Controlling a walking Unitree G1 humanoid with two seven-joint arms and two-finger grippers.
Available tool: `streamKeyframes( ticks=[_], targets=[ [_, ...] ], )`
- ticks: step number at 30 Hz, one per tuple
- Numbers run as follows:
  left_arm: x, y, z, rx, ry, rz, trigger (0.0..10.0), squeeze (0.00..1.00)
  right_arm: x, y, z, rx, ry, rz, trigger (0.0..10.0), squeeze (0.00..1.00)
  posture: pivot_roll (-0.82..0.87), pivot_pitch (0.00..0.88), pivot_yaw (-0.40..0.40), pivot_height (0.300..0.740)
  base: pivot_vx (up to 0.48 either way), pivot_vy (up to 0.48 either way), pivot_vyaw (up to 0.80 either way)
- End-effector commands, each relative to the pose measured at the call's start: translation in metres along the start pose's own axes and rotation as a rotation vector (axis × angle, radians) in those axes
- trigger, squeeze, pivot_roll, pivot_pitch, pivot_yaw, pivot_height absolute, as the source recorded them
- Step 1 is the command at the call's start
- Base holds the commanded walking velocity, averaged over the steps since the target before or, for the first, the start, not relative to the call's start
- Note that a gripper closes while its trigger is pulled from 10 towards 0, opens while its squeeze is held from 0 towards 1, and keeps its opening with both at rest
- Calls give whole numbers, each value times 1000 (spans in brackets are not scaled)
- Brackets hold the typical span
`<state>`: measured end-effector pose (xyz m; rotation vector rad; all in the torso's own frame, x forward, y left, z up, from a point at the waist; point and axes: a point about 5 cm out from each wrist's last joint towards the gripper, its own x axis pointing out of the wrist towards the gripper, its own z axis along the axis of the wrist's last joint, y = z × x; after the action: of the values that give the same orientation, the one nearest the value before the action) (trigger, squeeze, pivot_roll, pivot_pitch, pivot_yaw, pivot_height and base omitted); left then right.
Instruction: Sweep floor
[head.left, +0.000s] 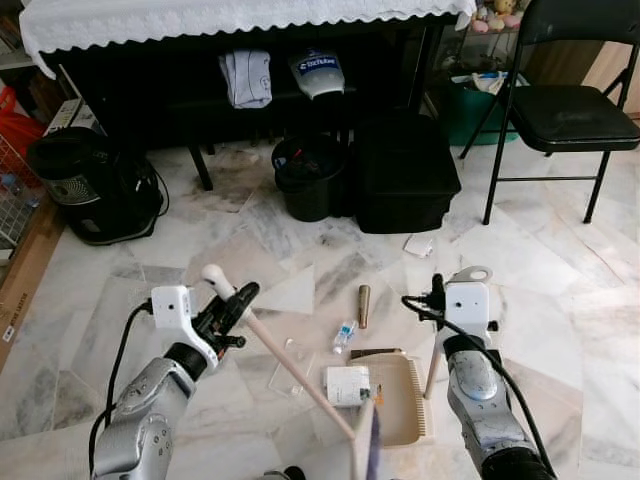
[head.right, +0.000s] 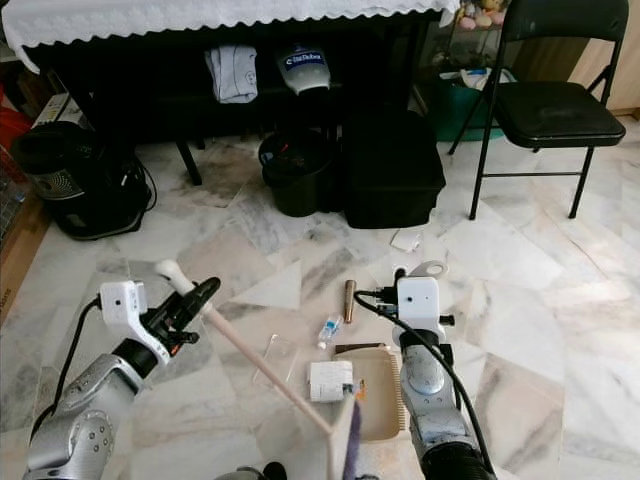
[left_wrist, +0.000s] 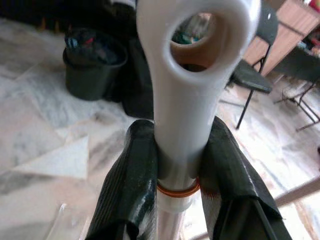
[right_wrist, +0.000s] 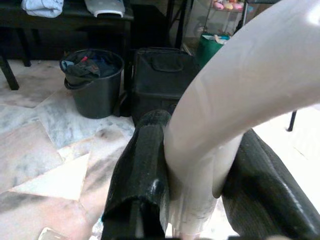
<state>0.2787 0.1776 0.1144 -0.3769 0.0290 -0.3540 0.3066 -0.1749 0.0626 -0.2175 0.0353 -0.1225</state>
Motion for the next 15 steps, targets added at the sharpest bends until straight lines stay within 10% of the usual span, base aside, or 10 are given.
streamKeyframes(
  ticks=[1, 15],
  targets=[
    [-1, 7, 19, 52, -60, 26, 10000, 0, 0, 1, 0, -10, -2, 7, 10000, 0, 81, 162, 33, 740, 0, 0, 0],
    [-2, 13, 39, 214, -56, 6, 10000, 0, -1, 3, -2, -9, 2, 14, 10000, 0, 82, 164, 31, 740, 0, 0, 0]
  ],
)
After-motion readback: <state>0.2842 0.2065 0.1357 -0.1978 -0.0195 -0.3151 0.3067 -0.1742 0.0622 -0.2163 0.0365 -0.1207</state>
